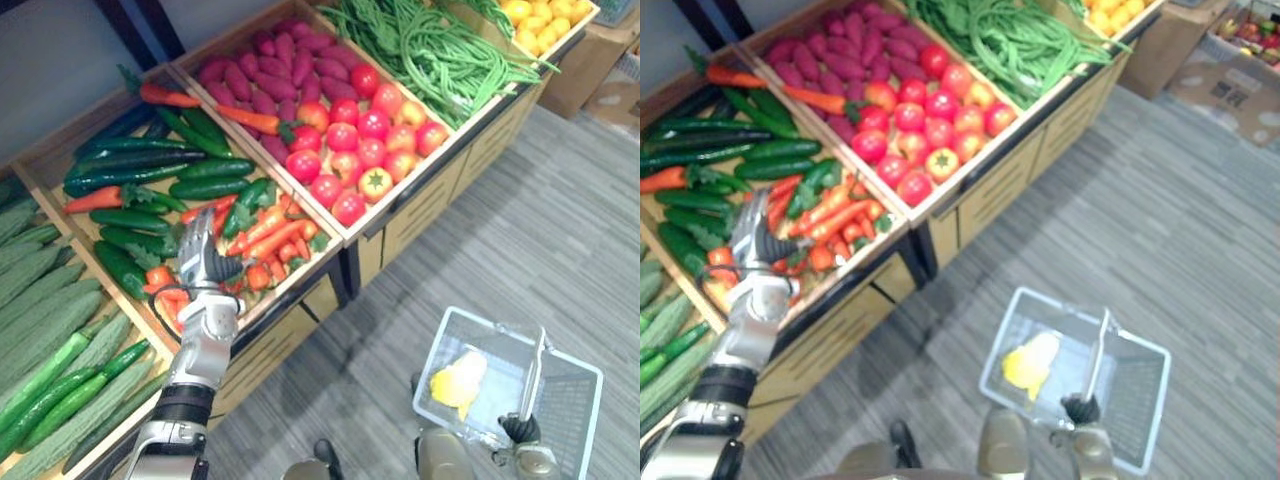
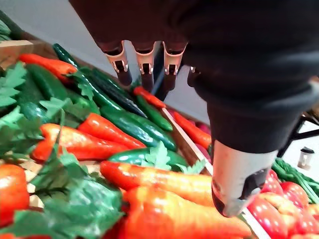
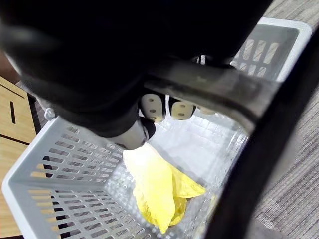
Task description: Pick vegetable in the basket
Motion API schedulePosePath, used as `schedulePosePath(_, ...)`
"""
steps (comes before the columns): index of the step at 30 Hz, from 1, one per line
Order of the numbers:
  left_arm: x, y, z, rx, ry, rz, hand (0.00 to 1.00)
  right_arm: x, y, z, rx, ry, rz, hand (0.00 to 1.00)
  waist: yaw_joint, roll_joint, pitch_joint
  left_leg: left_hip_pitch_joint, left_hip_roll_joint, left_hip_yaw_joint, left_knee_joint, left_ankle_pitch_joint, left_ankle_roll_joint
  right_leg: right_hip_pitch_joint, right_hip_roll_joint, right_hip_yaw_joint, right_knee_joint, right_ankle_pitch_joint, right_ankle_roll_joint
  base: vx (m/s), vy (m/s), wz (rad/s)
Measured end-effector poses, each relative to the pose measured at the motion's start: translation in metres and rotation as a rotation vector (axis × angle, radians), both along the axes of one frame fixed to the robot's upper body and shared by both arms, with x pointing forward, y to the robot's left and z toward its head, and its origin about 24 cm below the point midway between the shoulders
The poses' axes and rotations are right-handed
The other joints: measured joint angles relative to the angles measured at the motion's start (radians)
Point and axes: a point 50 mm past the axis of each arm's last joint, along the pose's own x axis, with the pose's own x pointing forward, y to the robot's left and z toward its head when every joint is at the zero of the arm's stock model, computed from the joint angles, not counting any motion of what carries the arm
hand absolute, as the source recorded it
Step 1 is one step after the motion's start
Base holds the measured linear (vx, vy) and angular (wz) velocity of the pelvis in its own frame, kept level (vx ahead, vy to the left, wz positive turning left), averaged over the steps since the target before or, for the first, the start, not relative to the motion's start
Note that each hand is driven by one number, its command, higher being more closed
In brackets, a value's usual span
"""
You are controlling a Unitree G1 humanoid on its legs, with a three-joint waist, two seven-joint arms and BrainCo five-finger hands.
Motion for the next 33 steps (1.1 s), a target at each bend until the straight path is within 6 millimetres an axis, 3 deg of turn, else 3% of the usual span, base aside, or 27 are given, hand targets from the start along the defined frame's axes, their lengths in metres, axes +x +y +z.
schedulePosePath(8,0.016,-0.017,0.013,0.054,-0.003,-0.071,0.0,0.014,0.004,0.008,-0.01,-0.058,0.021,1.0,0.002,-0.015,0.062,-0.032,0.03,0.035,0.078,-0.033,-0.013,-0.054,0.023,0.048,0.047,-0.001,-0.001,-0.07,-0.069,-0.19)
schedulePosePath(13,0.018,-0.015,0.004,0.058,0.044,-0.062,0.0,0.014,0.004,0.009,-0.013,-0.062,0.018,1.0,0.005,-0.014,0.065,-0.038,0.045,0.053,0.097,-0.042,-0.02,-0.067,0.038,0.06,0.05,0.0,-0.003,-0.04,-0.071,-0.13)
schedulePosePath(21,0.028,-0.009,0.016,0.022,0.022,0.01,0.0,0.015,0.005,0.009,-0.02,-0.068,0.007,1.0,0.004,-0.019,0.077,-0.049,0.057,0.056,0.101,-0.042,-0.02,-0.08,0.045,0.065,0.058,0.005,-0.007,-0.02,-0.058,-0.02)
schedulePosePath(33,0.027,-0.001,0.014,-0.006,0.03,0.074,0.0,0.015,0.007,0.008,-0.017,-0.068,0.008,1.0,0.006,-0.031,0.085,-0.056,0.06,0.049,0.115,-0.042,-0.02,-0.08,0.042,0.063,0.061,0.005,-0.007,-0.04,-0.055,0.01)
